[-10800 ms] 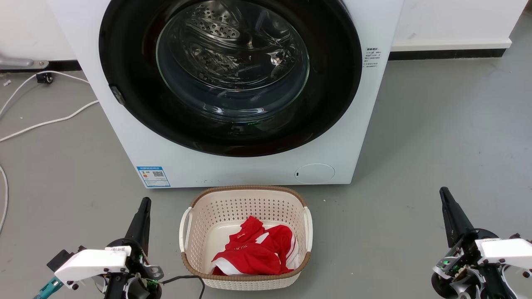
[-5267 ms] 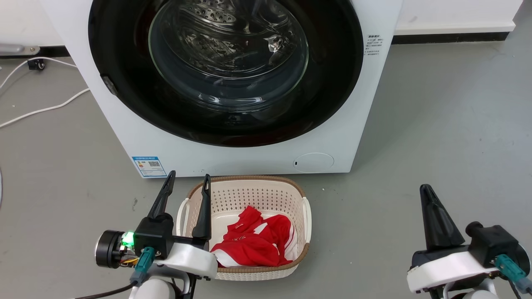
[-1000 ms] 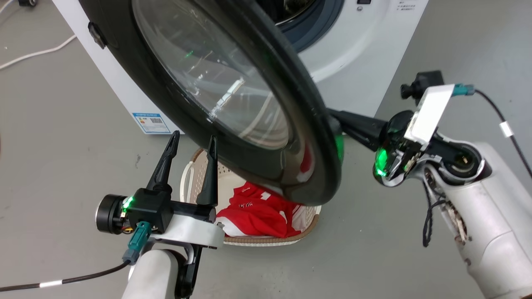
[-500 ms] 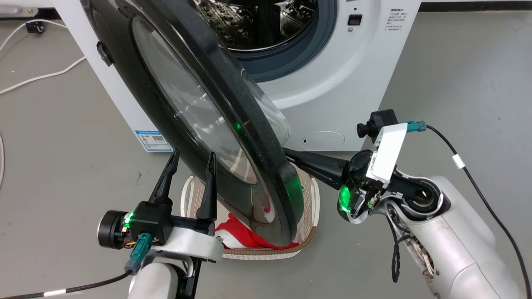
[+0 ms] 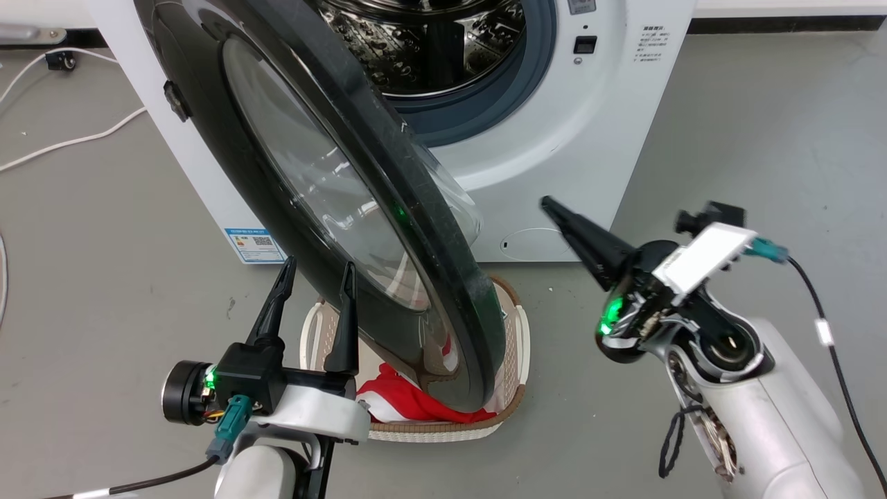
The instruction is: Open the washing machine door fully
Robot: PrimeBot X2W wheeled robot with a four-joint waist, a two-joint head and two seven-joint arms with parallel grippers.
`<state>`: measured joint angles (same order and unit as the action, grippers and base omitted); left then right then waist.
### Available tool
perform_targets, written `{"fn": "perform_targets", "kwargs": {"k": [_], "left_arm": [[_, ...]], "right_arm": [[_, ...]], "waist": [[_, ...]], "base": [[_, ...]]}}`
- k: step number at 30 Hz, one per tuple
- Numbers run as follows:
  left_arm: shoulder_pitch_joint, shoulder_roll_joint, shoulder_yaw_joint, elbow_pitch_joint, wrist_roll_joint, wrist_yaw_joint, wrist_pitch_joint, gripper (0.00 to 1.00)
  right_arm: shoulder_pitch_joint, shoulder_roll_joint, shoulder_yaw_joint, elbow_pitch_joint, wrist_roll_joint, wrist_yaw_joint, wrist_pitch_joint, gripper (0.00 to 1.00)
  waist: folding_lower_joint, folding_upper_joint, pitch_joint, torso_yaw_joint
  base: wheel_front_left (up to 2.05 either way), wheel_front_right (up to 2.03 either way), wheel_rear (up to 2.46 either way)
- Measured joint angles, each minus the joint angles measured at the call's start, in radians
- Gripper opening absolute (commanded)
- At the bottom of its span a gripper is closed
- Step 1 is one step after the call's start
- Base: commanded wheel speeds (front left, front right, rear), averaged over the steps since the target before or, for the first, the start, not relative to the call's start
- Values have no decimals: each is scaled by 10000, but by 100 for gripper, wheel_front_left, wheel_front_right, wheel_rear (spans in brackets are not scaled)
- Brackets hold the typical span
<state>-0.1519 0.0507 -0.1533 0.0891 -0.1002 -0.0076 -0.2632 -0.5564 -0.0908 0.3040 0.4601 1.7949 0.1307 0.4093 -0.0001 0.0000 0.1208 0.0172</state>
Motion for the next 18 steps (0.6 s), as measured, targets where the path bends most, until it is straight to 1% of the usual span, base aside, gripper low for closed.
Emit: {"fn": "perform_targets", "kwargs": {"k": [3,11,16,17,18], "left_arm": [[17,-2,10,27,-13,33,0,100],[140,-2,31,38,-81,98,0,100],[207,-2,61,44,-81,105,0,100],[209,-2,67,42,-81,105,0,100],[212,-2,73,42,-81,105,0,100]], "right_arm": [[393,-38,-531,-188,-117,0,-667,0],[1871,-268,-2157,-1256,-192,0,-2163,0],[2832,-267,-2729,-1965,-443,0,-2807,0],[3000,-228,-2792,-2104,-479,0,-2911,22],[3155,-203,-2834,-2234,-550,0,-3012,47]], "waist": [[0,0,-65,-24],[0,0,-182,-177],[0,0,-206,-231],[0,0,-210,-236],[0,0,-211,-238]], "base": [[0,0,0],[0,0,0],[0,0,0],[0,0,0],[0,0,0]]}}
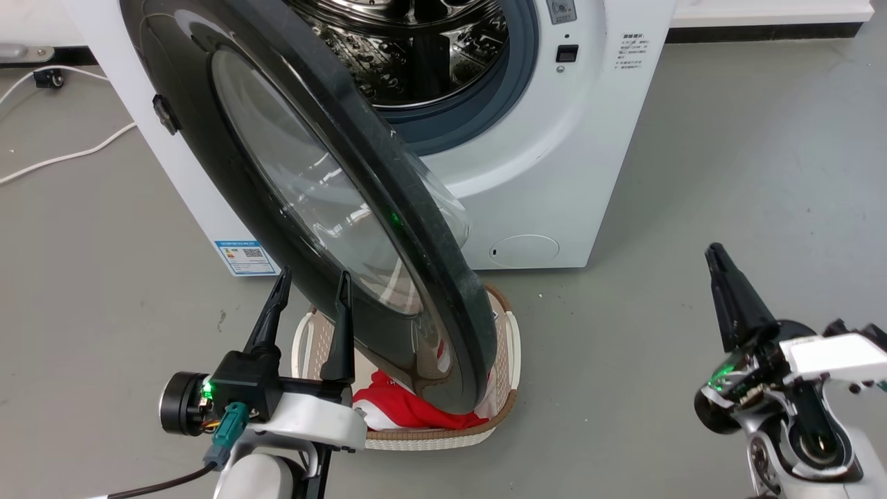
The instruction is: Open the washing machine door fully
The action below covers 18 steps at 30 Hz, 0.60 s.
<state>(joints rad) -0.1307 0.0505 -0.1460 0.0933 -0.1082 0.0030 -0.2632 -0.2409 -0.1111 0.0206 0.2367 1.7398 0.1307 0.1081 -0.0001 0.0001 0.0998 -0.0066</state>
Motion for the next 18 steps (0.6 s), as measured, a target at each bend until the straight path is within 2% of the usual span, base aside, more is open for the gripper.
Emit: {"fn": "perform_targets", "kwargs": {"k": [1,2,4,9,14,18], "left_arm": [[4,0,6,4,0,2,0,100],[6,0,12,4,0,4,0,100],[20,0,33,2,0,15,0,100],[43,0,81,6,21,15,0,100],[77,0,102,40,38,2,0,100],[99,0,140,52,73,0,0,100]], "right_arm": [[141,21,-42,-117,-121,0,-132,91],[264,35,-65,-222,-274,0,-270,100],[459,100,-73,-426,-493,0,-525,100],[841,50,261,-556,-2219,0,-1735,100],[982,-261,880,-94,-4698,0,-3018,100],[976,-366,918,238,-6868,0,-3557,100]], "waist": [[1,0,-4,-3],[0,0,-6,-6],[0,0,-17,-15],[1,0,-46,-65],[0,0,-88,-96],[0,0,-147,-132]], "base": [[0,0,0],[0,0,0],[0,0,0],[0,0,0],[0,0,0],[0,0,0]]}}
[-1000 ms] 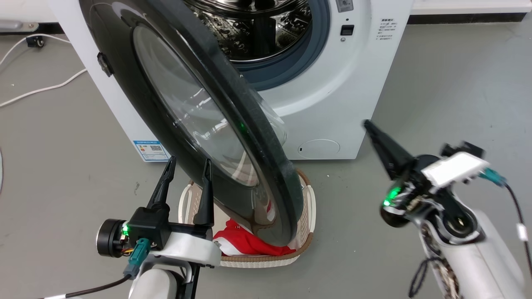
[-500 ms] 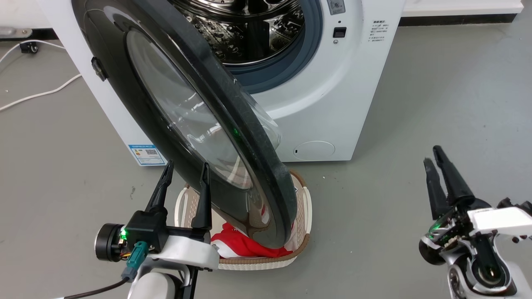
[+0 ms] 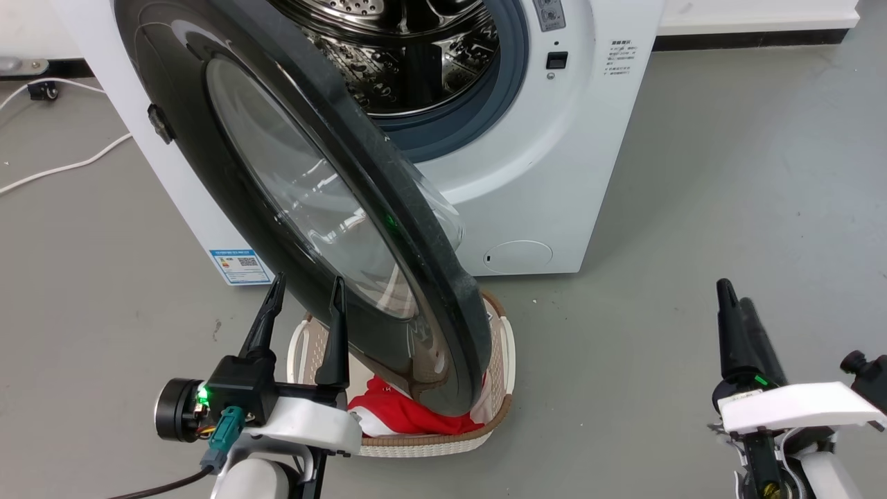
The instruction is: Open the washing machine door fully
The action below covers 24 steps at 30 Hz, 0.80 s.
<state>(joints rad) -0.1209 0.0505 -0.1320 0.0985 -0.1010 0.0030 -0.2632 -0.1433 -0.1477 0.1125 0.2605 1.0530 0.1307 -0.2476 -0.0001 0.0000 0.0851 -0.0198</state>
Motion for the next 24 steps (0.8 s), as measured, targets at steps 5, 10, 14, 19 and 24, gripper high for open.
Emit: {"fn": "perform_targets", "kwargs": {"k": [5,10,14,19,24], "left_arm": [[92,0,36,13,4,0,0,100],[131,0,56,21,19,-2,0,100],[134,0,63,19,27,-2,0,100],[134,0,86,27,77,-21,0,100],[139,0,113,48,90,-35,0,100]], "right_arm": [[-2,104,-943,-107,-3540,0,-130,100],[204,587,-1804,-1216,-7179,2,-155,100],[546,777,-1850,-1858,-9191,2,-157,100],[1030,890,-1666,-2257,-10577,4,-157,100],[1365,941,-1601,-2351,-10824,4,-157,100]], "waist": [[1,0,-84,-30],[0,0,-156,-24],[1,0,-168,20],[1,0,-174,89],[1,0,-189,126]], "base": [[0,0,0],[0,0,0],[0,0,0],[0,0,0],[0,0,0]]}}
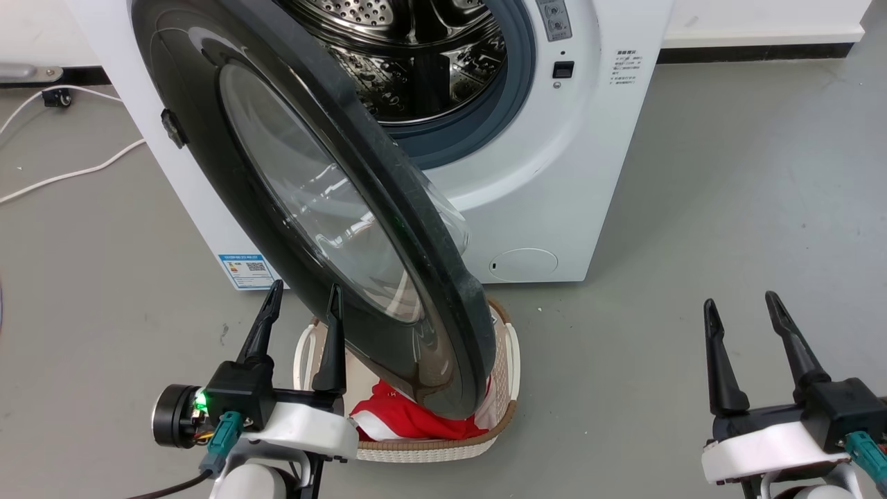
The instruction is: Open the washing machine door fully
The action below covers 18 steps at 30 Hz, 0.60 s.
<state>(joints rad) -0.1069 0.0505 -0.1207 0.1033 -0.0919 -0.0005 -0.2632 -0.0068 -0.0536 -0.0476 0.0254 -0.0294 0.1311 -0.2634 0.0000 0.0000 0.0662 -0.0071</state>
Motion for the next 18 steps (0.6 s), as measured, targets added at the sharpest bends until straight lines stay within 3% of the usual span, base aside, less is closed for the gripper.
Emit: {"fn": "perform_targets", "kwargs": {"k": [15,16,17,18], "left_arm": [[4,0,44,-17,19,-23,0,100],[4,0,58,-23,-2,-23,0,87],[4,0,63,-27,-6,-23,0,45],[4,0,67,-19,-6,-25,0,25]], "right_arm": [[76,13,71,115,625,0,0,100],[75,13,73,119,644,0,0,100],[74,13,71,127,654,0,0,100],[71,13,71,134,660,0,0,100]], "waist": [[0,0,49,-55],[0,0,55,-58],[0,0,62,-63],[0,0,64,-64]], "base": [[0,0,0],[0,0,0],[0,0,0],[0,0,0]]}}
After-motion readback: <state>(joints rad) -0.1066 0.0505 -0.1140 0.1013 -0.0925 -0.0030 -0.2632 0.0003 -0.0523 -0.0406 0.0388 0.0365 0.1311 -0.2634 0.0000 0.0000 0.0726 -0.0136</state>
